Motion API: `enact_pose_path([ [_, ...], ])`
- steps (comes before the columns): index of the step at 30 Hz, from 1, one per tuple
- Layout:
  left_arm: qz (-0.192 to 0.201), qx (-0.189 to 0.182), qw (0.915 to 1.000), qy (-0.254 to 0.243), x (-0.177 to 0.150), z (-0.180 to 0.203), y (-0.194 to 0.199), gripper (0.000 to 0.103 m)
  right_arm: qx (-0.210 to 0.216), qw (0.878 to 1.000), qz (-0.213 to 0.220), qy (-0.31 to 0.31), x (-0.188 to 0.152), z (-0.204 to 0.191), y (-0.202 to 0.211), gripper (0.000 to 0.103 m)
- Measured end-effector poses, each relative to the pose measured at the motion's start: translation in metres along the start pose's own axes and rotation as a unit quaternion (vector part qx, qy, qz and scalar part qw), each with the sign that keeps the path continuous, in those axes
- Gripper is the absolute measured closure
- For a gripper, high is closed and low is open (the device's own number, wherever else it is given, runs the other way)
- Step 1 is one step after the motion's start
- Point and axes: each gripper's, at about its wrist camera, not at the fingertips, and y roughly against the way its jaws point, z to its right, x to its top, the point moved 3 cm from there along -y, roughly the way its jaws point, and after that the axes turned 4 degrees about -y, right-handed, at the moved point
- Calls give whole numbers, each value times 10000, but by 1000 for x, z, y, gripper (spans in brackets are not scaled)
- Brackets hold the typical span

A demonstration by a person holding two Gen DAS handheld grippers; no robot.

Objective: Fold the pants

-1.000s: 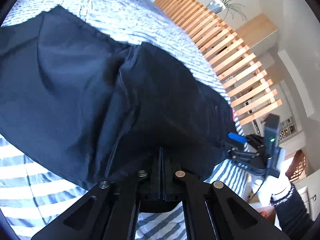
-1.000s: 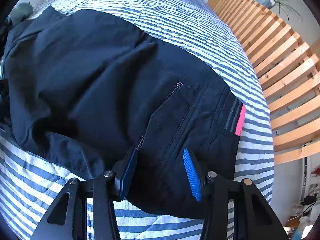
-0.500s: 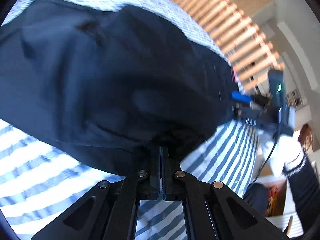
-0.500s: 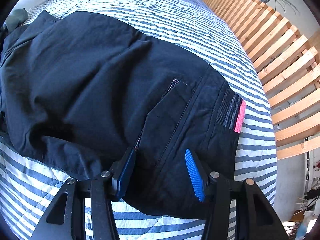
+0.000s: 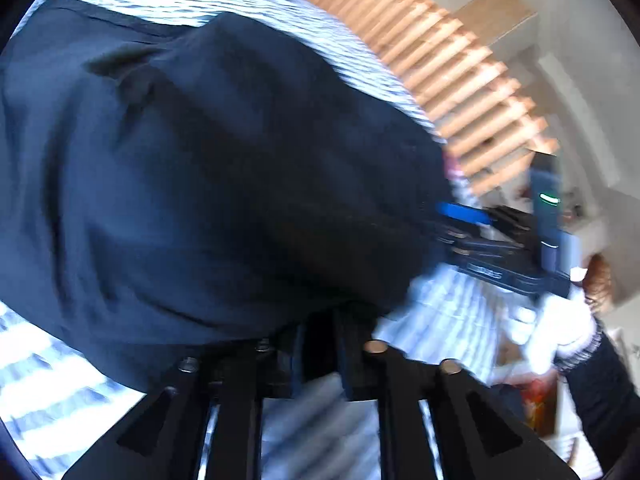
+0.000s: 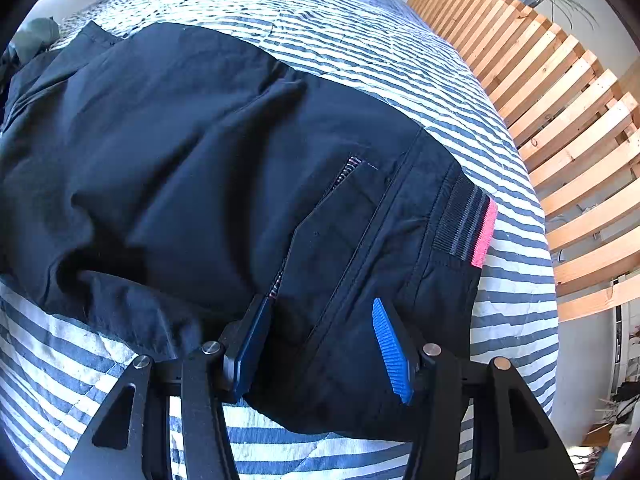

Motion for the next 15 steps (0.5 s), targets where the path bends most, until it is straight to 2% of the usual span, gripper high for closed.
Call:
enact_pose_path([
  [1, -92, -87, 9991, -394, -7, 14, 1, 103, -3, 10000, -4, 1, 0, 0, 0, 54],
  [3, -267, 237, 9905, -1326, -25, 38, 7, 103, -13, 10000, -13, 40, 1, -1, -1, 54],
  [6, -357, 357, 9938, -990, -31, 28, 13, 98, 21, 10000, -3, 32, 2, 0, -1, 54],
  [8, -335, 570, 9946, -805, -29, 17, 16, 82, 64, 10000, -8, -25, 1, 2, -2, 54],
  [9, -285, 694, 9942, -771, -28, 12, 20, 82, 60, 10000, -8, -14, 1, 3, -1, 54],
  [13, -99, 639, 9956, -676, -28, -1, 55, 82, -191, 9997, -21, 148, -2, 6, 2, 49],
  [15, 244, 938, 9927, -716, -25, -18, 89, 82, -256, 9995, 19, 168, -2, 7, 7, 49],
])
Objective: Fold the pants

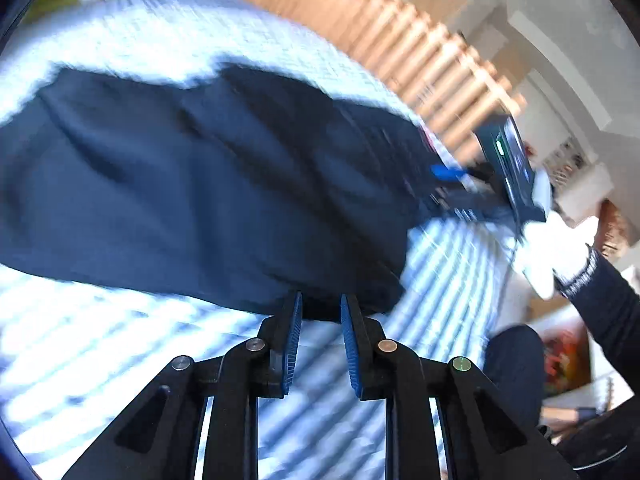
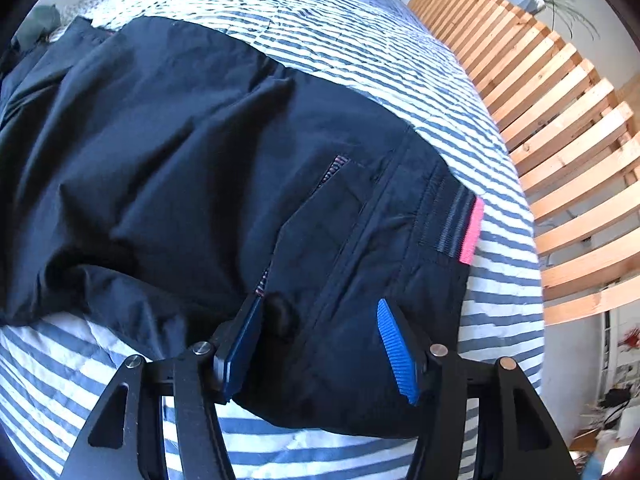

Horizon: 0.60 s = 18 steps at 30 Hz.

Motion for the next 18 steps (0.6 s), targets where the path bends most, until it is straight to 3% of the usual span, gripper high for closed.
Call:
enact_pose_path([
  [3, 477, 496, 9963, 514, 21, -55, 45, 75, -33, 10000, 42, 10, 0, -3, 4, 49],
  [5, 720, 912, 9886, 956, 36, -100, 68, 49, -128, 9999, 47, 86, 0, -7, 3, 49],
  [8, 841, 1606, 9736, 1386, 57, -173, 96, 44, -192, 9998, 34, 50, 1, -9, 1, 49],
  [13, 472, 2510, 9553, 1489, 81, -245, 98, 42, -215, 9998, -7, 33, 3, -15, 2, 49],
  [16, 115, 2391, 9603, 1432, 83, -263, 86, 33, -218, 9997, -59, -7, 4, -15, -1, 49],
  [18, -89, 2505, 9588, 1337, 82, -268, 75, 29, -254, 9997, -61, 15, 5, -16, -1, 49],
])
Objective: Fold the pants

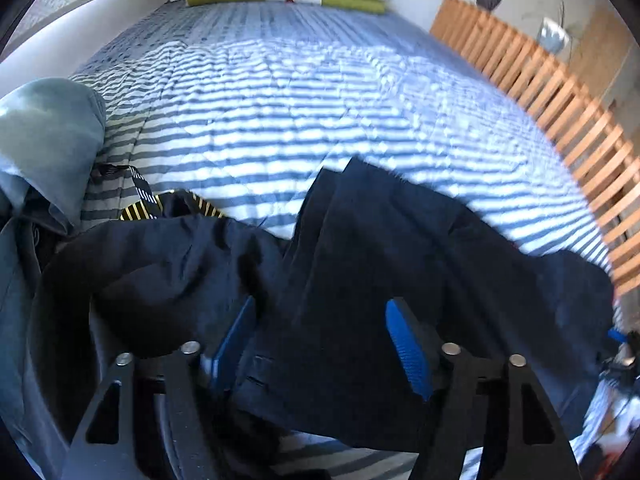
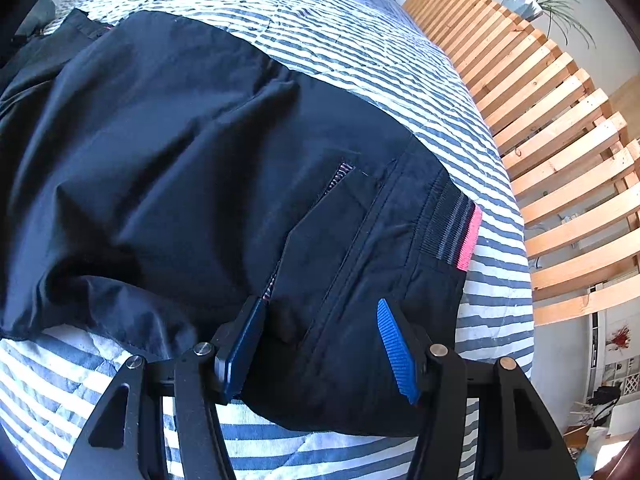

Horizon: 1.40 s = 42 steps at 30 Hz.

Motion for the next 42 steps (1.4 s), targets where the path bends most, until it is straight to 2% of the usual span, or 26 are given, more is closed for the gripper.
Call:
enact_pose_path([
  [3, -45, -173, 9998, 4, -11, 0, -8, 30, -35, 10000, -3, 27, 1, -1, 0, 49],
  [4, -4, -153, 9999, -51, -13, 4, -9, 46, -45, 10000, 0, 37, 1, -2, 0, 49],
  [5, 42, -71, 9999, -134, -16, 7, -8, 69, -45, 10000, -2, 40, 1, -1, -1, 49],
  [8, 154, -79, 9997, -176, -20, 14, 0, 90, -48, 10000, -15, 28, 1, 0, -1, 49],
  [11, 438, -79, 9990, -65, -23, 13, 25, 94, -103, 9999, -7, 53, 1, -2, 1, 49],
  [16, 750, -130, 9960, 477, -36, -14, 77, 96, -86, 9999, 58, 81, 6, -7, 9, 49],
  [18, 780, -340, 9940, 681, -47, -28, 94, 96, -49, 9998, 180, 77, 11, -8, 17, 49],
  [21, 596, -113, 9945, 851, -63, -43, 97, 96, 102, 9993, 352, -16, 16, -5, 30, 49],
  [25, 434, -59, 9935, 1046, -68, -50, 83, 96, 367, 9969, 365, -589, 10, 21, 41, 49],
  [28, 517, 91, 9941, 950, -56, -42, 79, 96, 426, 9945, 158, -944, -4, 46, 37, 49],
  [29, 534, 192, 9946, 867, -51, -38, 77, 93, 411, 9928, 113, -1116, -10, 56, 35, 49],
  [30, 518, 357, 9953, 736, -46, -36, 74, 90, 424, 9901, 48, -1340, -16, 69, 33, 48],
  [32, 362, 781, 9951, 495, -42, -31, 72, 77, 591, 9829, -89, -1744, -26, 85, 26, 48],
  [33, 336, 1008, 9929, 534, -42, -33, 74, 76, 721, 9785, -195, -1925, -29, 93, 19, 47],
  [35, 498, 1000, 9920, 595, -45, -32, 85, 76, 774, 9757, -342, -2022, -33, 100, 9, 48],
  [37, 713, 1007, 9910, 527, -51, -21, 102, 76, 587, 9776, -301, -2000, -33, 104, 6, 48],
  [39, 908, 709, 9931, 211, -61, 7, 119, 76, 475, 9777, -147, -2041, -34, 101, 14, 48],
  [42, 817, 265, 9961, -217, -80, 53, 122, 76, 718, 9790, 187, -1898, -32, 80, 39, 48],
])
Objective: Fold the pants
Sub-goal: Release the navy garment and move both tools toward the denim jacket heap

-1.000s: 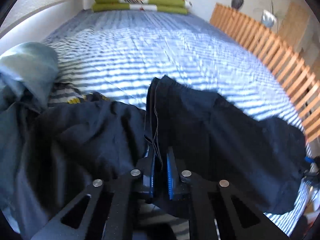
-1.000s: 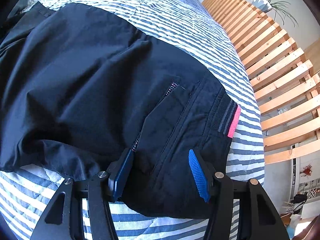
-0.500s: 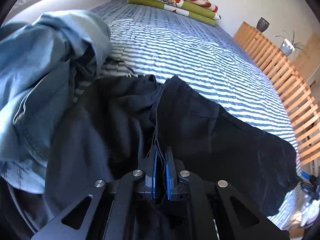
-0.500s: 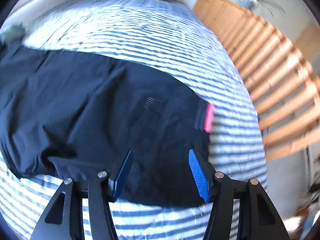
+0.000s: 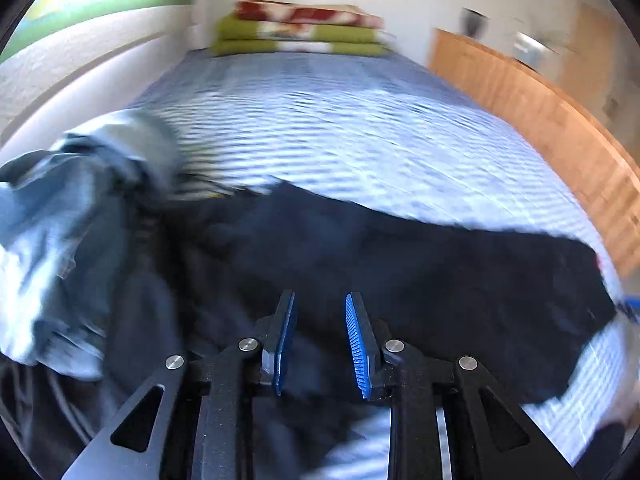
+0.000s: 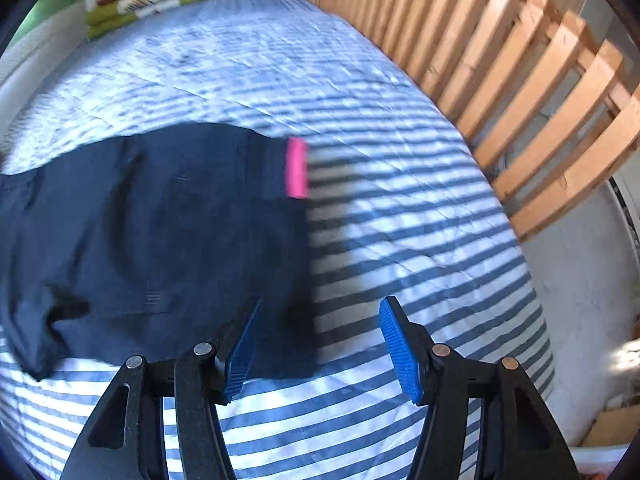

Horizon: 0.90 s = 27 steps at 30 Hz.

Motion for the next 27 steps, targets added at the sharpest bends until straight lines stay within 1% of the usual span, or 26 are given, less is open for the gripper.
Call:
enact_pose_path([
  [2, -135, -564, 9983, -39, -15, 34, -2, 76, 236, 9990, 153, 354, -3, -27, 13, 48],
  [3, -217, -817, 9964, -14, -21, 47, -5, 76, 343, 9971, 245, 631, -6, -47, 20, 48],
  [5, -336, -1316, 9907, -37, -30, 77, -10, 76, 549, 9918, 350, 1100, -11, -84, 27, 48],
  [6, -390, -1574, 9867, -123, -34, 98, -14, 76, 617, 9898, 363, 1229, -13, -98, 26, 48],
  [7, -409, -1764, 9833, -208, -37, 115, -16, 76, 670, 9875, 380, 1373, -14, -115, 23, 48],
  [9, -439, -2180, 9738, -486, -39, 157, -22, 76, 675, 9849, 399, 1543, -14, -138, 15, 48],
  [11, -495, -2374, 9678, -672, -44, 190, -28, 76, 770, 9836, 328, 1600, -13, -153, 5, 49],
  [12, -651, -2540, 9623, -726, -50, 209, -35, 76, 799, 9831, 267, 1623, -13, -157, 1, 49],
  [13, -776, -2560, 9604, -785, -55, 219, -44, 76, 802, 9822, 204, 1687, -14, -161, -6, 49],
  [15, -966, -2245, 9640, -1043, -67, 230, -62, 76, 661, 9809, 131, 1824, -20, -166, -14, 49],
  [16, -1079, -2115, 9657, -1047, -73, 227, -70, 76, 598, 9804, 46, 1877, -22, -166, -21, 49],
  [17, -1235, -2070, 9660, -929, -81, 219, -79, 78, 544, 9802, -72, 1904, -24, -164, -28, 49],
  [18, -1241, -2186, 9648, -770, -85, 210, -81, 82, 521, 9804, -171, 1891, -27, -162, -35, 49],
  [19, -1215, -2236, 9650, -637, -87, 200, -77, 83, 553, 9807, -165, 1870, -27, -160, -35, 49],
  [20, -1195, -2194, 9668, -531, -87, 187, -71, 83, 541, 9806, -130, 1878, -26, -160, -31, 49],
  [22, -1001, -2019, 9737, -327, -85, 159, -53, 82, 555, 9812, 11, 1850, -22, -161, -21, 49],
  [23, -861, -1897, 9778, -211, -83, 142, -43, 82, 637, 9815, 45, 1804, -20, -163, -16, 49],
  [25, -575, -1585, 9857, 80, -77, 99, -21, 79, 773, 9809, 92, 1784, -18, -172, -3, 49],
  [27, -238, -1157, 9917, 513, -72, 49, 1, 75, 886, 9771, 262, 1914, -16, -192, 14, 49],
])
